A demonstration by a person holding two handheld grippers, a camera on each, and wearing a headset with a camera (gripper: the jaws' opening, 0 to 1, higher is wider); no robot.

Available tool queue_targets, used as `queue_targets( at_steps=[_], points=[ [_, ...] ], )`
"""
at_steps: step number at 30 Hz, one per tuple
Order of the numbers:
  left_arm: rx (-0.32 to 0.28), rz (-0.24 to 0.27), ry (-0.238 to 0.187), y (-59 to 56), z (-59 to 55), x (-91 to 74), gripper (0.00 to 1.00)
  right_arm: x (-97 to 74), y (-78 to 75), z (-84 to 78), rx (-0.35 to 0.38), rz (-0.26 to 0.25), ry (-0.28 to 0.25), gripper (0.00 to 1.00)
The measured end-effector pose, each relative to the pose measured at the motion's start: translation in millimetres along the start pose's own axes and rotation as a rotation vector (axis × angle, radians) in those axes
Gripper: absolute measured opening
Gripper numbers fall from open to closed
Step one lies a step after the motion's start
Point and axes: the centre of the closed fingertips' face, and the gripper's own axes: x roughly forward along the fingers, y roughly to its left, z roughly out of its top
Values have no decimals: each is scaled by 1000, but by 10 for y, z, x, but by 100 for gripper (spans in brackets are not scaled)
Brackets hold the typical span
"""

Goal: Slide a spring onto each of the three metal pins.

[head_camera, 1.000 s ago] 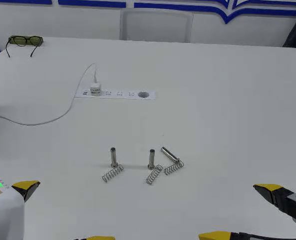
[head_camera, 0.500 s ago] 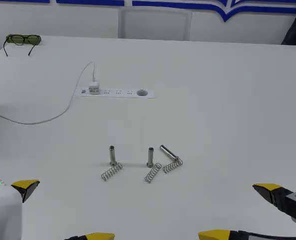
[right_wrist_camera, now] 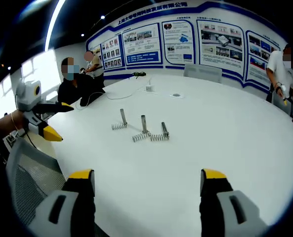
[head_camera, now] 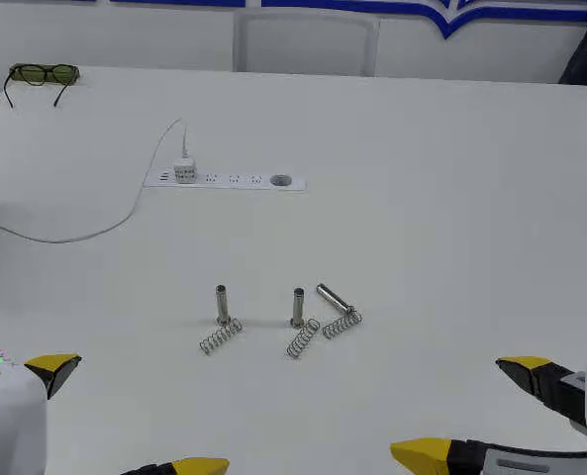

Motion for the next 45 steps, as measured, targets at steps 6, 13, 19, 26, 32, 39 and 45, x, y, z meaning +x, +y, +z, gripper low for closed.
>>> queue_targets(
  at_steps=[6, 13, 19, 26, 32, 39, 45],
  points=[
    [2, -1, 4, 5, -13, 11, 97, 56, -24, 52, 10, 3, -9, 88],
    [1, 1, 6, 10, -17, 20, 96, 142, -53, 126, 11, 8, -18, 85],
    [-8, -2, 4, 6, -15, 26, 96, 233, -77, 205, 12, 16, -27, 83],
    [-9, -3, 6, 8, -23, 36, 95, 365, -98, 309, 15, 34, -38, 80],
    [-14, -3, 13, 13, -49, 41, 95, 507, -109, 440, -6, 48, -55, 78],
    [-15, -2, 15, 15, -54, 45, 95, 656, -135, 544, -10, 58, -61, 75],
    [-14, -5, 16, 14, -59, 58, 94, 802, -192, 614, -14, 58, -63, 72]
  ],
)
